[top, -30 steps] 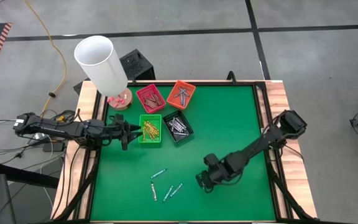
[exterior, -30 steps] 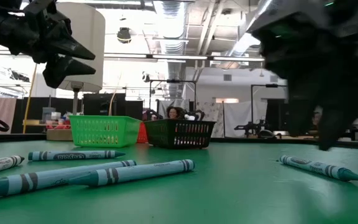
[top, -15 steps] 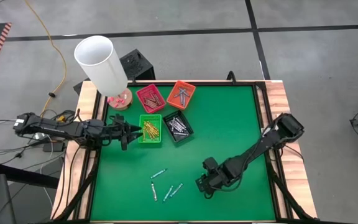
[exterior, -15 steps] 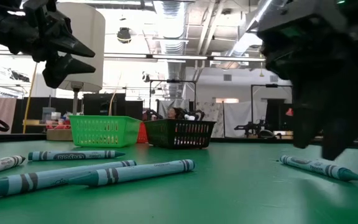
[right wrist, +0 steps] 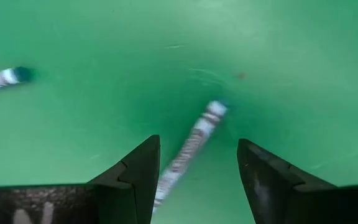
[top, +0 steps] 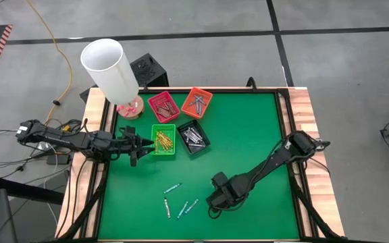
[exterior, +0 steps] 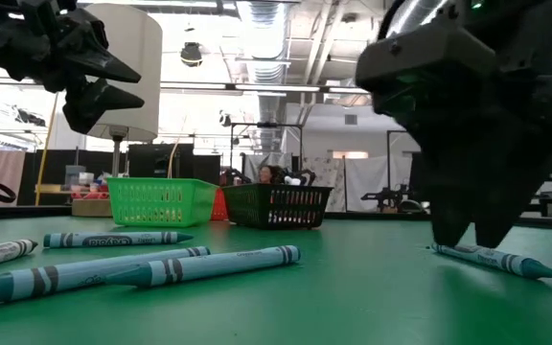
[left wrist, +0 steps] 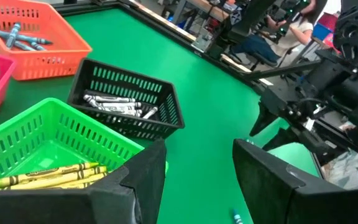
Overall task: Sort crayons
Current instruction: Put the blue crayon into the orange bin
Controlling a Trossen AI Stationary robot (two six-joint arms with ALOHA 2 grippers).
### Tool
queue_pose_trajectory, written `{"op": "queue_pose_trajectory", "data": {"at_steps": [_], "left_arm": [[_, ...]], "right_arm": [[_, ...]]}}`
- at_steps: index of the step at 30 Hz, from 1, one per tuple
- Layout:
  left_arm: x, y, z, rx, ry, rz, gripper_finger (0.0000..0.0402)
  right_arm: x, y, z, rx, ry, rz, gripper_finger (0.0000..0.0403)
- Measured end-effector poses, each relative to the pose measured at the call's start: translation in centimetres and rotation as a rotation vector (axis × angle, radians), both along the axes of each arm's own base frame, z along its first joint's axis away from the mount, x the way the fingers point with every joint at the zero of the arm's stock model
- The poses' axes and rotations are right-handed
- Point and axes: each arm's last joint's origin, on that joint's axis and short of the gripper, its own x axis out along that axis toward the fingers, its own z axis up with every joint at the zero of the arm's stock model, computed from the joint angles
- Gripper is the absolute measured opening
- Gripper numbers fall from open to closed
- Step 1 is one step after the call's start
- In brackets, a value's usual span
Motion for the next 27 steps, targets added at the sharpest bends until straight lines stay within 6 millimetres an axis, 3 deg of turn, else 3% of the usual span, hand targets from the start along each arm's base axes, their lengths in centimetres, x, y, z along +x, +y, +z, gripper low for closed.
{"op": "queue_pose_trajectory", "data": {"at_steps": [7, 12, 27], "left_arm": [[0.0, 0.0, 0.0, 0.0, 0.0, 0.001, 0.0175], [0.0, 0.0, 0.0, 0.001, 0.001, 0.001, 0.0175], [0.0, 0.1, -0.1, 0.006, 0.009, 0.028, 0.0175]], "right_arm": [[1.5, 0.9, -0.8, 0.009, 0.019, 0.003, 0.0209], [1.3, 0.9, -0.8, 0.03, 0.054, -0.03, 0.0196], [1.3, 0.3, -0.8, 0.043, 0.101, 0.003, 0.0065]]}}
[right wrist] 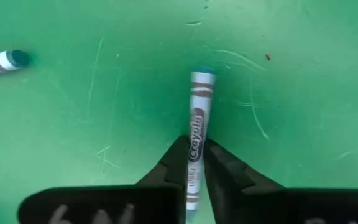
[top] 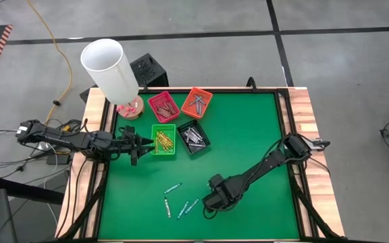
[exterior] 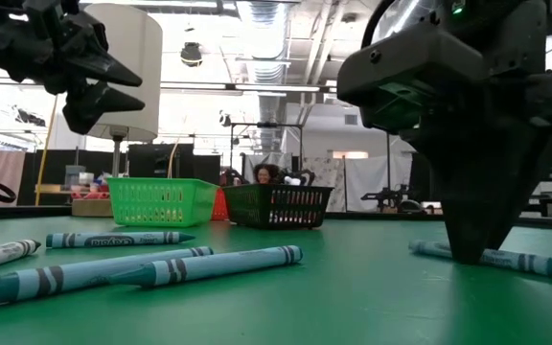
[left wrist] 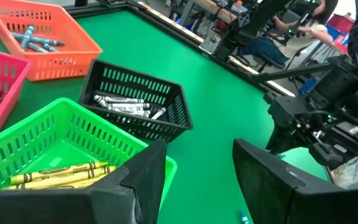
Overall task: Sort crayons
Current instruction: Put the blue crayon into the orange bin
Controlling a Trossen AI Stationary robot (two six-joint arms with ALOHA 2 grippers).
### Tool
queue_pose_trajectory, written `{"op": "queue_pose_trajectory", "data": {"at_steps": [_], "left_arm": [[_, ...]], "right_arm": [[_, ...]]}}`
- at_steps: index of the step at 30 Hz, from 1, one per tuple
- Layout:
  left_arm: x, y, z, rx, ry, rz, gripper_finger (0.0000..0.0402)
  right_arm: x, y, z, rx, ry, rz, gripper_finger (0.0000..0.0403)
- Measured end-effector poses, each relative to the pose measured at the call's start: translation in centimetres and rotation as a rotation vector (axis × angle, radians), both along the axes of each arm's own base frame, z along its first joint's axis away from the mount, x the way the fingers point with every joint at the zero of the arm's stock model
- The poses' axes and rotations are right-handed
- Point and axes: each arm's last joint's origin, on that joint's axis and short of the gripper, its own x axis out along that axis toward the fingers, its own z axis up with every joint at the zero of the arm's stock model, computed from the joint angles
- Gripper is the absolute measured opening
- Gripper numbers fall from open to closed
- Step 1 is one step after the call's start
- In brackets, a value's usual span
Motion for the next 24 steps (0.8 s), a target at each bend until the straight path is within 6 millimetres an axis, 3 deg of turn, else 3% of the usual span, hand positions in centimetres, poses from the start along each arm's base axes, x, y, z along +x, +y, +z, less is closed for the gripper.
{"op": "queue_pose_trajectory", "data": {"at_steps": [8, 13, 24], "left_arm": [[0.0, 0.0, 0.0, -0.007, 0.003, 0.003, 0.0175], [0.0, 0.0, 0.0, -0.018, 0.002, 0.005, 0.0175], [0.0, 0.0, -0.2, -0.038, 0.014, 0.013, 0.0175]], "right_arm": [[0.5, -0.6, 0.0, -0.021, -0.023, 0.059, 0.0008], [1.1, -1.2, 0.6, -0.042, -0.022, 0.105, 0.0006], [3.4, -3.7, 4.6, -0.109, -0.049, 0.264, 0.0002]]}}
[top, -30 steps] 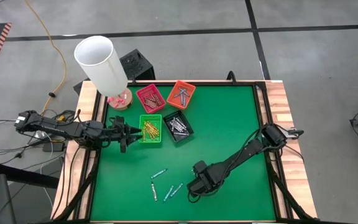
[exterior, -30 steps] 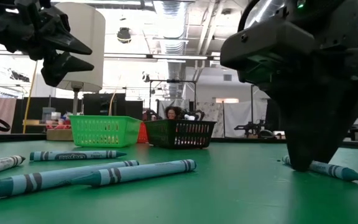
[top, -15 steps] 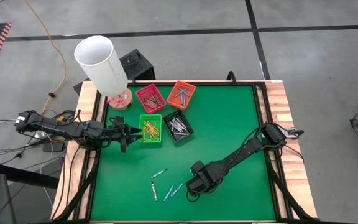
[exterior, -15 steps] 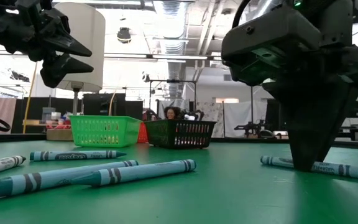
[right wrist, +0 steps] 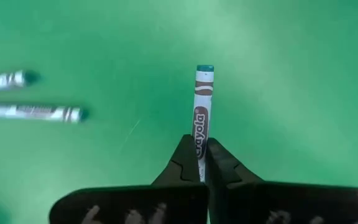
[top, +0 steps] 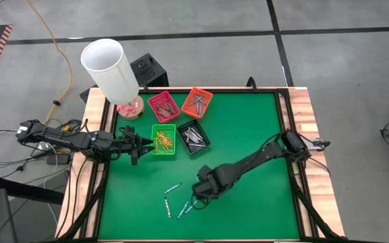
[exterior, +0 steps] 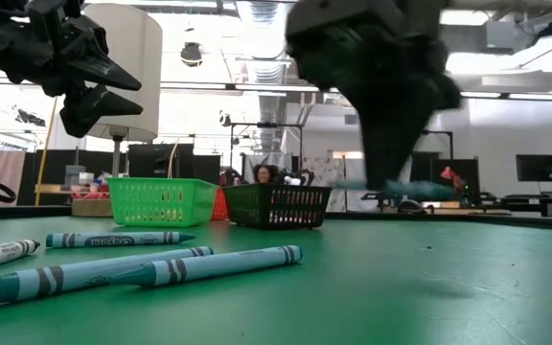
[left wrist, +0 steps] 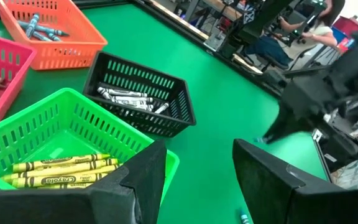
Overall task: Sort crayons
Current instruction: Put the blue crayon into the orange bin
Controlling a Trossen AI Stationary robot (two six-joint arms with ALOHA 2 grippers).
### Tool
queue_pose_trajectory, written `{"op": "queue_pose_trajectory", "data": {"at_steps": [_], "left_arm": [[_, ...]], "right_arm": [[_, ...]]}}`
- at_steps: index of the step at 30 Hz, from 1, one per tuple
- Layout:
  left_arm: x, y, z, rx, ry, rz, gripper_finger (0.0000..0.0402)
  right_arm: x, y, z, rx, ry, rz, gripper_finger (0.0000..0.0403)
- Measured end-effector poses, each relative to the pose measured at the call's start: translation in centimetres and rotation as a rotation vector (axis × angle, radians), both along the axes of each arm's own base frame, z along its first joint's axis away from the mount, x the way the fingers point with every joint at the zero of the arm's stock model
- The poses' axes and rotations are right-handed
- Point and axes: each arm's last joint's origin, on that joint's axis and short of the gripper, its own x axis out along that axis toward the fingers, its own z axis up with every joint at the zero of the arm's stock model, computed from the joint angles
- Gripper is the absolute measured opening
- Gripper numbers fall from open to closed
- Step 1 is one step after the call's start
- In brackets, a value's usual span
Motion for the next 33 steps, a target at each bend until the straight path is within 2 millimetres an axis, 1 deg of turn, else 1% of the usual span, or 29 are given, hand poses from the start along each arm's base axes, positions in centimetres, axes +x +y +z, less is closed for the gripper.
{"op": "queue_pose_trajectory", "data": {"at_steps": [4, 7, 12, 17, 22, 27, 33], "left_arm": [[0.0, 0.0, 0.0, -0.002, -0.001, 0.0, 0.0175], [0.0, 0.0, 0.0, -0.002, -0.002, 0.0, 0.0175], [0.0, 0.0, 0.0, -0.005, -0.002, 0.001, 0.0175], [0.0, 0.0, 0.0, -0.006, -0.002, 0.001, 0.0175], [0.0, 0.0, 0.0, -0.013, -0.002, 0.002, 0.0176], [0.0, 0.0, -0.2, -0.009, 0.019, 0.007, 0.0176], [-0.1, 0.1, -0.5, -0.016, 0.043, 0.036, 0.0176]], "right_arm": [[1.1, -2.3, 2.2, -0.065, -0.003, 0.072, 0.0002], [2.1, -4.6, 3.8, -0.114, -0.025, 0.11, 0.0001], [3.6, -9.1, 5.8, -0.219, -0.072, 0.145, 0.0001], [4.4, -14.6, 6.7, -0.3, -0.077, 0.114, 0.0001], [5.1, -20.1, 7.2, -0.343, -0.151, 0.037, 0.0001], [5.6, -24.5, 7.8, -0.414, -0.257, -0.043, 0.0001], [5.3, -29.2, 8.4, -0.471, -0.345, -0.175, 0.0001]]}}
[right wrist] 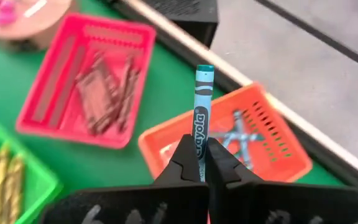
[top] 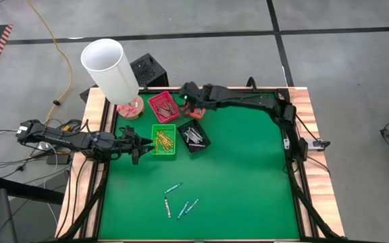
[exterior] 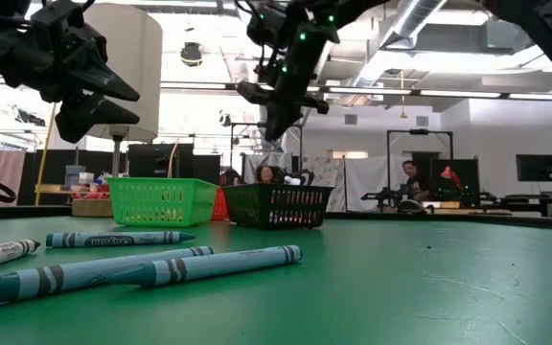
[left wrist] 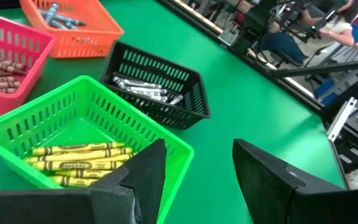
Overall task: Sort crayons
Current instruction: Put the blue crayon into the orange bin
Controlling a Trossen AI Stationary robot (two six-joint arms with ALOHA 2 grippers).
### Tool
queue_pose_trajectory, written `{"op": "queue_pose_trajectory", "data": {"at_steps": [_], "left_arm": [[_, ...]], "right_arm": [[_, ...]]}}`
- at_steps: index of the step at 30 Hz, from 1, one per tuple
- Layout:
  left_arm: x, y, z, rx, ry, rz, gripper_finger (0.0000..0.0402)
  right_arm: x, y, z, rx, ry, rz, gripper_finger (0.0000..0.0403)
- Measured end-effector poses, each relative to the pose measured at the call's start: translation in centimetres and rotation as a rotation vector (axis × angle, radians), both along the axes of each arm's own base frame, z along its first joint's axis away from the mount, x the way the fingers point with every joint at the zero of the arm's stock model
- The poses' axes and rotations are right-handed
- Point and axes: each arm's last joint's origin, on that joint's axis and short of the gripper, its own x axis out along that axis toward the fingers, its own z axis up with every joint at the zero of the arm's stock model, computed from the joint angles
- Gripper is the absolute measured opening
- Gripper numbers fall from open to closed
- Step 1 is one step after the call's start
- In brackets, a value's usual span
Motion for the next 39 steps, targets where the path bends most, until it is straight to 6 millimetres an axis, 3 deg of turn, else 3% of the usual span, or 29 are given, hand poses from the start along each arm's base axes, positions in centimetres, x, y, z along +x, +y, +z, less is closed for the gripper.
{"op": "queue_pose_trajectory", "data": {"at_steps": [8, 17, 22, 29, 39], "left_arm": [[0.0, 0.0, 0.0, -0.005, -0.001, 0.004, 0.0176], [0.0, 0.0, 0.0, -0.004, -0.002, 0.009, 0.0176], [0.0, 0.0, 0.0, -0.003, -0.005, 0.008, 0.0176], [0.0, 0.0, 0.1, 0.031, -0.008, 0.008, 0.0175], [0.0, 0.1, 0.1, 0.063, -0.001, 0.026, 0.0175]], "right_arm": [[-1.0, -3.0, -0.2, -0.028, -0.025, -0.118, 0.0001], [-1.7, -5.6, -4.0, 0.063, -0.087, -0.113, 0.0001], [-2.2, -6.8, -4.4, 0.066, -0.112, -0.145, 0.0001], [-2.5, -7.7, -5.7, 0.09, -0.187, -0.146, 0.0001], [-3.6, -8.2, -9.1, 0.121, -0.217, -0.212, 0.0001]]}}
